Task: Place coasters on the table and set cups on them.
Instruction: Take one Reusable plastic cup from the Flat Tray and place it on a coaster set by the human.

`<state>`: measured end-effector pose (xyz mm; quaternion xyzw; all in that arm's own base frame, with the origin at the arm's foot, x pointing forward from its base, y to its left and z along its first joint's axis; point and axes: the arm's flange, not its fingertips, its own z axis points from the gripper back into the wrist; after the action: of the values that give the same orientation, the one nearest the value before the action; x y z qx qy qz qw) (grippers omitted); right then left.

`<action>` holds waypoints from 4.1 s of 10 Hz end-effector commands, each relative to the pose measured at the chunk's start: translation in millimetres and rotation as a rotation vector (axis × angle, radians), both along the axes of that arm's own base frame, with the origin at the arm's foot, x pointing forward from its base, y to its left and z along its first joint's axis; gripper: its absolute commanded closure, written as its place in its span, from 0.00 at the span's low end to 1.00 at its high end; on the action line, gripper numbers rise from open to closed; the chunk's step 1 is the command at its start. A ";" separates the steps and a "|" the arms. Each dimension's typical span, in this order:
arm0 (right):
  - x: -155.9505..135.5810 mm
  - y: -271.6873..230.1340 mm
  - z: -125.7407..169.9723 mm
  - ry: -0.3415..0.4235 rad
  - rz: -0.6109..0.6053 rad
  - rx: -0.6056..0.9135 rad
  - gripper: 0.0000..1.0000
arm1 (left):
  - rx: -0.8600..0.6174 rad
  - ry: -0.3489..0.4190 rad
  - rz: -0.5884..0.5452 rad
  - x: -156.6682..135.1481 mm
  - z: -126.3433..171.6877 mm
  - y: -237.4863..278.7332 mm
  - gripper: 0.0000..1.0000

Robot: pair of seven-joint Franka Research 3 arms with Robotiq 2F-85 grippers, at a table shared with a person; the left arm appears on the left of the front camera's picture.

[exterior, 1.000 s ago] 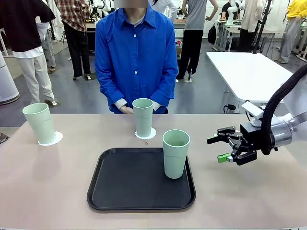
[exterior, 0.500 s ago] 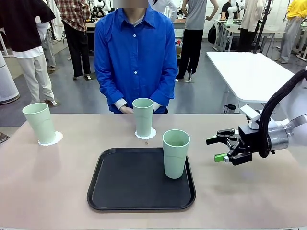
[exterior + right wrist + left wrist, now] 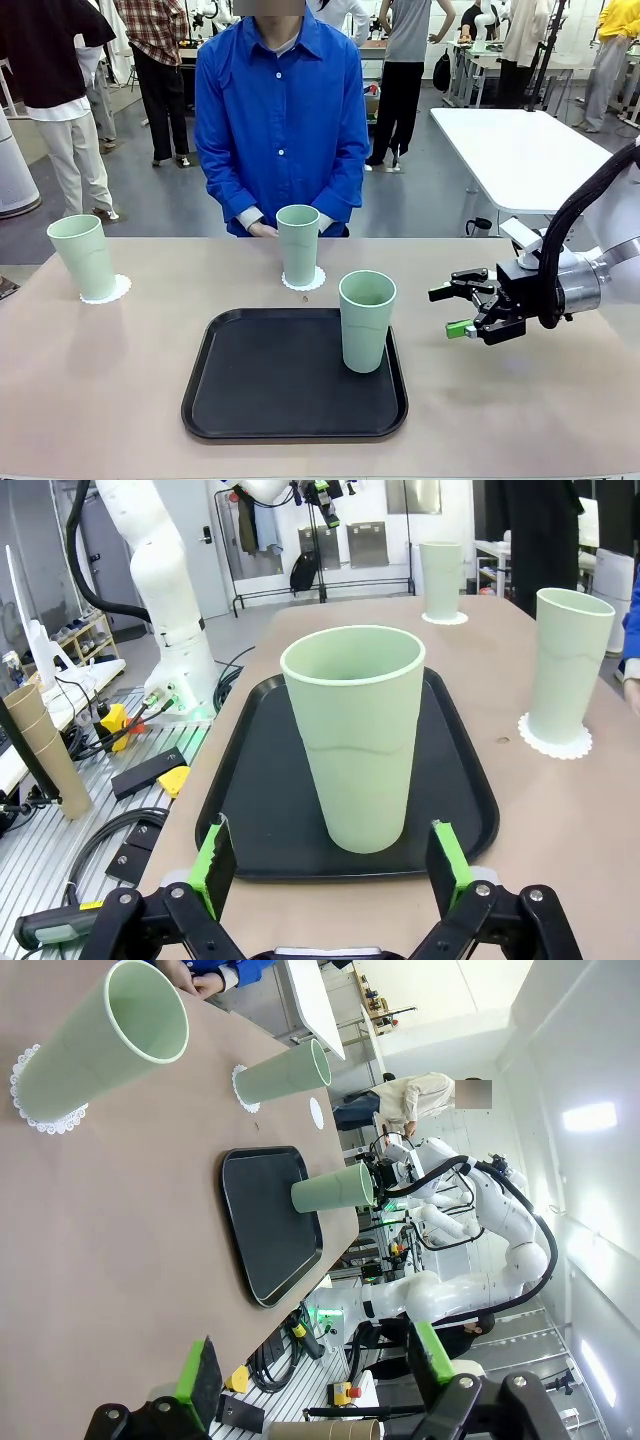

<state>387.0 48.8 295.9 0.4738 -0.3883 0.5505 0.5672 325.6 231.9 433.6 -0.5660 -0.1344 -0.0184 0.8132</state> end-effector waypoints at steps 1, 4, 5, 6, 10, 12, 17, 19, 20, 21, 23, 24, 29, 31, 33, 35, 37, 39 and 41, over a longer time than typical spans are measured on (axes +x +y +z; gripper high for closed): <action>-1.8 -1.3 2.0 -0.004 0.018 -0.004 0.00 | -0.007 -0.007 -0.003 -2.3 1.4 1.1 0.00; -1.8 -1.3 2.0 -0.004 0.018 -0.004 0.00 | -0.007 -0.007 -0.003 -2.3 1.4 1.1 0.00; -1.8 -1.3 2.0 -0.004 0.018 -0.004 0.00 | -0.007 -0.007 -0.003 -2.3 1.4 1.1 0.00; -1.8 -1.3 2.0 -0.004 0.018 -0.004 0.00 | -0.007 -0.007 -0.003 -2.3 1.4 1.1 0.00; 9.7 6.5 -17.6 -0.028 0.009 -0.011 0.00 | -0.007 -0.007 -0.003 -2.3 1.4 1.1 0.00; 13.6 9.1 -29.3 -0.039 0.015 0.012 0.00 | -0.007 -0.007 -0.003 -2.3 1.4 1.1 0.00; 19.8 27.9 -44.8 -0.012 0.014 0.037 0.00 | -0.007 -0.007 -0.003 -2.3 1.4 1.1 0.00; 23.0 43.6 -44.7 -0.018 0.030 0.044 0.00 | -0.007 -0.007 -0.003 -2.3 1.4 1.1 0.00; 24.8 48.7 -45.1 -0.013 0.039 0.053 0.00 | -0.007 -0.007 -0.003 -2.3 1.4 1.1 0.00; 25.4 54.1 -45.4 -0.008 0.046 0.062 0.00 | -0.007 -0.007 -0.003 -2.3 1.4 1.1 0.00; 27.9 64.0 -45.3 -0.015 0.057 0.066 0.00 | -0.007 -0.007 -0.003 -2.3 1.4 1.1 0.00; 26.4 69.2 -45.6 -0.009 0.079 0.086 0.00 | -0.007 -0.007 -0.003 -2.3 1.4 1.1 0.00; 30.7 82.0 -48.1 -0.025 0.061 0.118 0.00 | -0.007 -0.007 -0.003 -2.3 1.4 1.1 0.00; 31.7 84.2 -48.2 -0.034 0.073 0.131 0.00 | -0.007 -0.007 -0.003 -2.3 1.4 1.1 0.00; 31.4 89.1 -51.9 -0.024 0.093 0.133 0.00 | -0.007 -0.007 -0.003 -2.3 1.4 1.1 0.00; 31.1 92.5 -53.4 -0.025 0.096 0.125 0.00 | -0.007 -0.007 -0.003 -2.3 1.4 1.1 0.00; 32.7 98.4 -57.8 -0.024 0.099 0.115 0.00 | -0.007 -0.007 -0.003 -2.3 1.4 1.1 0.00; 36.7 106.7 -63.6 -0.021 0.101 0.107 0.00 | -0.007 -0.007 -0.003 -2.3 1.4 1.1 0.00; 39.0 115.3 -68.2 -0.016 0.108 0.096 0.00 | -0.007 -0.007 -0.003 -2.3 1.4 1.1 0.00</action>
<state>421.0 153.5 234.4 0.5266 -0.3812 0.5647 0.5084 325.6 231.9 433.6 -0.5660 -0.1344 -0.0184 0.8132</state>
